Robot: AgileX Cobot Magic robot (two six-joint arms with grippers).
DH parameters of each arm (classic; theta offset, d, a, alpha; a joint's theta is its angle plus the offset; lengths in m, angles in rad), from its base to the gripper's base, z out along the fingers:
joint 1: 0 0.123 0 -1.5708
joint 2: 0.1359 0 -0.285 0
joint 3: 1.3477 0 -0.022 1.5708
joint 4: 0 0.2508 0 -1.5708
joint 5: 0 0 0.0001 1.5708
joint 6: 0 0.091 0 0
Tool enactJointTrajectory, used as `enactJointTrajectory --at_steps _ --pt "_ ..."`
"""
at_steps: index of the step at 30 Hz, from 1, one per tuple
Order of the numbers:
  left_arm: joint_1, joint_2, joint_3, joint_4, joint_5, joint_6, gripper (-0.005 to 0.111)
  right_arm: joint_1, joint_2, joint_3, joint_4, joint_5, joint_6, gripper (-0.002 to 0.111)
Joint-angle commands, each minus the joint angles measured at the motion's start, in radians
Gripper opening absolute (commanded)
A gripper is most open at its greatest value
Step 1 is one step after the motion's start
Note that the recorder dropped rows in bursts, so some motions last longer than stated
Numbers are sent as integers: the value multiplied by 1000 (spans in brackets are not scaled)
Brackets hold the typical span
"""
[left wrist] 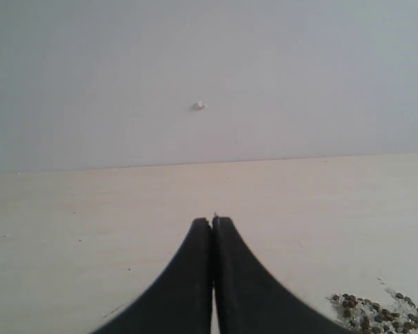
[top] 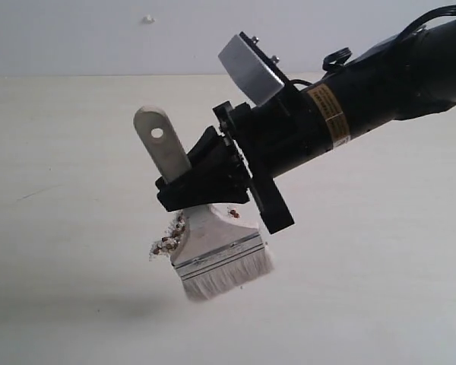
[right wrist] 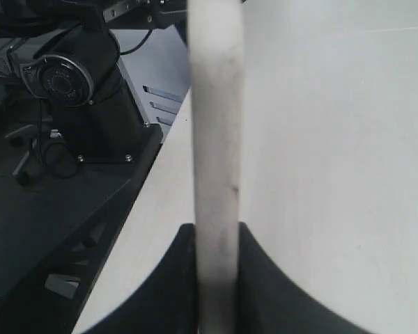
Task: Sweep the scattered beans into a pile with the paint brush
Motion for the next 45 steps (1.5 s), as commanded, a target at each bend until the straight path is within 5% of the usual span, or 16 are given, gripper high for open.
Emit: enactJointTrajectory --at_steps 1,5,9,13,19,24,33,45 --pt "3 -8 0 -6 3 -1 0 -48 -12 6 -7 -7 -16 0" --pt "3 -8 0 -6 3 -1 0 -102 -15 6 -7 197 154 0" --pt "3 -8 0 -6 3 -1 0 -68 -42 7 -7 737 348 0" --pt "3 -8 0 -6 3 -1 0 70 -70 9 8 1323 462 0" --pt "3 -8 0 -6 3 -1 0 289 -85 16 30 1852 462 0" --pt "3 -8 0 -6 3 -1 0 476 -37 98 83 2283 661 0" --pt "3 -8 0 -6 3 -1 0 694 107 144 168 2345 951 0" --pt "3 -8 0 -6 3 -1 0 713 218 42 203 2211 1004 0"
